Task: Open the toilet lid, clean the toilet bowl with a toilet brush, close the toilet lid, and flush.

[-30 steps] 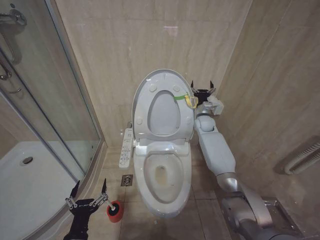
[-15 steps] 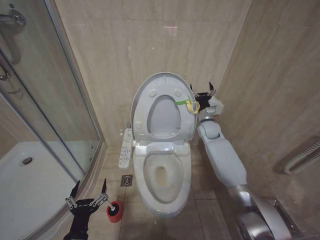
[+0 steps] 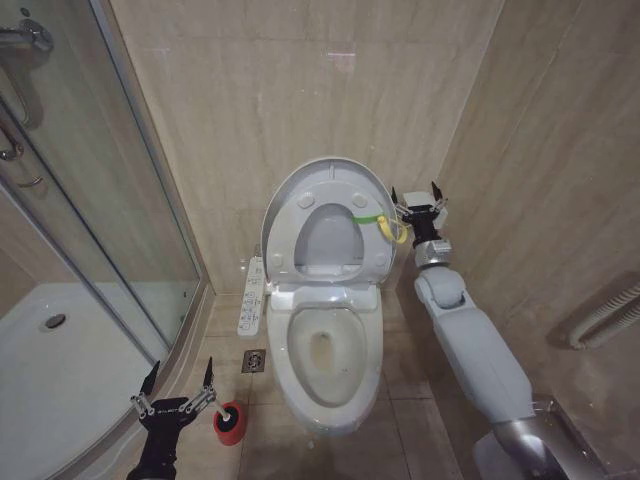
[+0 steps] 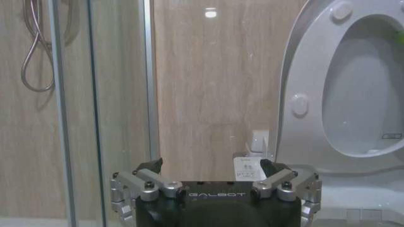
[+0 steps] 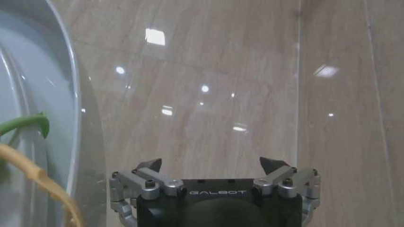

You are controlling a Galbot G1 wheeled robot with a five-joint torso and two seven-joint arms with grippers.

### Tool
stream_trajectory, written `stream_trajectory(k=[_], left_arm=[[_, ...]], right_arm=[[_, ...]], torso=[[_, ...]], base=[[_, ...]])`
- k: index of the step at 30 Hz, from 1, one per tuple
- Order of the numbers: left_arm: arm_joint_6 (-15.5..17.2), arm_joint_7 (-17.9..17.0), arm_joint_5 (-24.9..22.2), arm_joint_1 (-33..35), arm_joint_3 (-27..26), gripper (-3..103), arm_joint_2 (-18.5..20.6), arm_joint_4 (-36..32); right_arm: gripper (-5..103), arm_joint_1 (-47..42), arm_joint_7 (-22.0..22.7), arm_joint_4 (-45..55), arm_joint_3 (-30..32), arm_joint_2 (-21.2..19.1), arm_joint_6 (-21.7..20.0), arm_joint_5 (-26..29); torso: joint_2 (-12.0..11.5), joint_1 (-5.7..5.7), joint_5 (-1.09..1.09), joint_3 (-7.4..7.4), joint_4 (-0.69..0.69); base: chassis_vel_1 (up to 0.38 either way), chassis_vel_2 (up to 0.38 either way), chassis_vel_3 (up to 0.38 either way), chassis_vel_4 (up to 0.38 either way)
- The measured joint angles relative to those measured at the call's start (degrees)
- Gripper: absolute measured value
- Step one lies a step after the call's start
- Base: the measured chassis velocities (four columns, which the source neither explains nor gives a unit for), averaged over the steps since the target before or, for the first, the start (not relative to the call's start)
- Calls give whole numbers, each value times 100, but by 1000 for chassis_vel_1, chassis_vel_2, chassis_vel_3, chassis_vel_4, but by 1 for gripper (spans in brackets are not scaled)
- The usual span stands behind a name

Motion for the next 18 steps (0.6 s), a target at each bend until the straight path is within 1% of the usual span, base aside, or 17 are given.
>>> stream_trajectory(k=[7,10,11,15,18], left_arm=[[0,0,0,0,0,100,0,0],[0,0,0,0,0,100,0,0],[0,0,0,0,0,100,0,0],[0,0,0,0,1,100,0,0],[0,0,0,0,1,100,0,0]], right_arm=[[100,-466,5,465,113,-155,-11,64],[100,-851,7,790,207,-231,-16,77],[100,-851,7,790,207,-231,-16,77],[100,-1450,22,1183,363,-247,-24,77],[100,-1662,37,1331,418,-237,-23,76]], torso=[[0,0,0,0,1],[0,0,-2,0,0],[0,0,-2,0,0],[0,0,-1,0,-1],[0,0,0,0,0]], base=[[0,0,0,0],[0,0,0,0],[0,0,0,0],[0,0,0,0],[0,0,0,0]])
